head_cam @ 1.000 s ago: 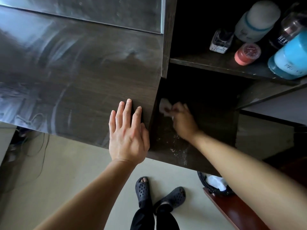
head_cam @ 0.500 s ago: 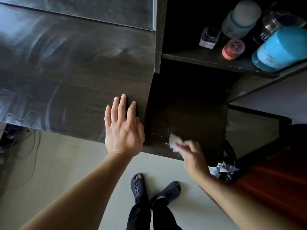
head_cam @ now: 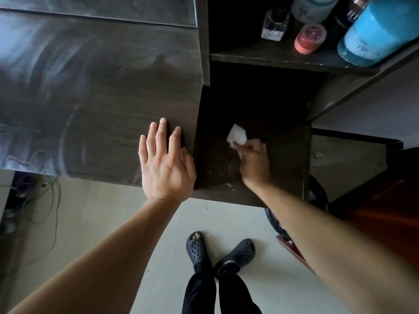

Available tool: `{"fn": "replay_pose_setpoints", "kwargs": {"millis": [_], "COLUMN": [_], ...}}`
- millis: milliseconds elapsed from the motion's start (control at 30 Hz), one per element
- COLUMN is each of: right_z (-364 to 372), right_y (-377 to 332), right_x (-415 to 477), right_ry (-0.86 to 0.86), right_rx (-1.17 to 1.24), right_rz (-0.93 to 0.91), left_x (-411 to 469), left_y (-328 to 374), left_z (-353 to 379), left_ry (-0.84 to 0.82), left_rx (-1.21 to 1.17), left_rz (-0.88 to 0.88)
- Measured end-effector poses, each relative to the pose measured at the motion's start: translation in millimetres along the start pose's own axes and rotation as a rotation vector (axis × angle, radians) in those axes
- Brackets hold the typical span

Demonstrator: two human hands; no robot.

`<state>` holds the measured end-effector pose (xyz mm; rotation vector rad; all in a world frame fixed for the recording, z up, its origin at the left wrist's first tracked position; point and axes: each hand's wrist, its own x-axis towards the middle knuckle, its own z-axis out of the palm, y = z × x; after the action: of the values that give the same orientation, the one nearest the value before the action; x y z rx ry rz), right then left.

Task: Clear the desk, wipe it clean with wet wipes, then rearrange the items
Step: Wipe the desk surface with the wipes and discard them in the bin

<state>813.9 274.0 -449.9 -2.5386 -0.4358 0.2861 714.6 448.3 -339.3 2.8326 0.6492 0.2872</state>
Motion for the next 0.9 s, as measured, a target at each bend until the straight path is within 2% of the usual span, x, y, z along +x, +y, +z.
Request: {"fn": "replay_pose_setpoints", "kwargs": {"millis": [100,200,300,367,433,467,533,633,733,833,900], "right_z": [15.0,5.9,-13.6,-34.8,-49.4,-52.9,-50.7,-31.4,-1.9,26.0,39.4], "right_y": [-3.5,4.1,-4.4,-17.6,-22.9,-22.1,-18.4,-24.9,-38.4,-55.1,-52.6], "right_x": [-65.2,-109.0,-108.8,-80.6,-42.9,-22.0,18.7,70.8,92.6,63.2,15.7], "right_ry": [-0.138,-0.367,-0.636,-0.689,-0.586,-0.492,-0.311,-0.083,-0.055,-0.047,-0.168], "right_rx": [0.007,0.007,0.072,0.396,0.642,0.654,0.544,0.330,0.138,0.038,-0.028], "right_rz": [-0.177,-0.193,-0.023,0.127,0.272,0.335,0.356,0.296,0.199,-0.029,-0.149], "left_x": [0.6,1.1,4.4,11.1,16.7,17.6,16.0,13.9,14.1,14.3,14.8], "left_y": [-0.7,2.4,-4.2,-24.1,-49.3,-58.2,-65.7,-65.1,-66.8,-65.9,-65.2], "left_z": [-0.8,-5.7,-11.9,-16.8,-19.4,-20.3,-19.5,-14.0,-14.6,-15.6,-16.7], "left_ry": [-0.006,-0.047,-0.089,-0.088,-0.065,-0.050,-0.014,0.014,0.028,0.025,0.017], "left_rx": [0.011,0.013,-0.011,-0.004,0.020,0.015,-0.012,-0.028,-0.048,-0.046,-0.042], "left_rz": [-0.003,0.001,0.036,0.173,0.266,0.240,0.132,0.122,0.130,0.127,0.133]}}
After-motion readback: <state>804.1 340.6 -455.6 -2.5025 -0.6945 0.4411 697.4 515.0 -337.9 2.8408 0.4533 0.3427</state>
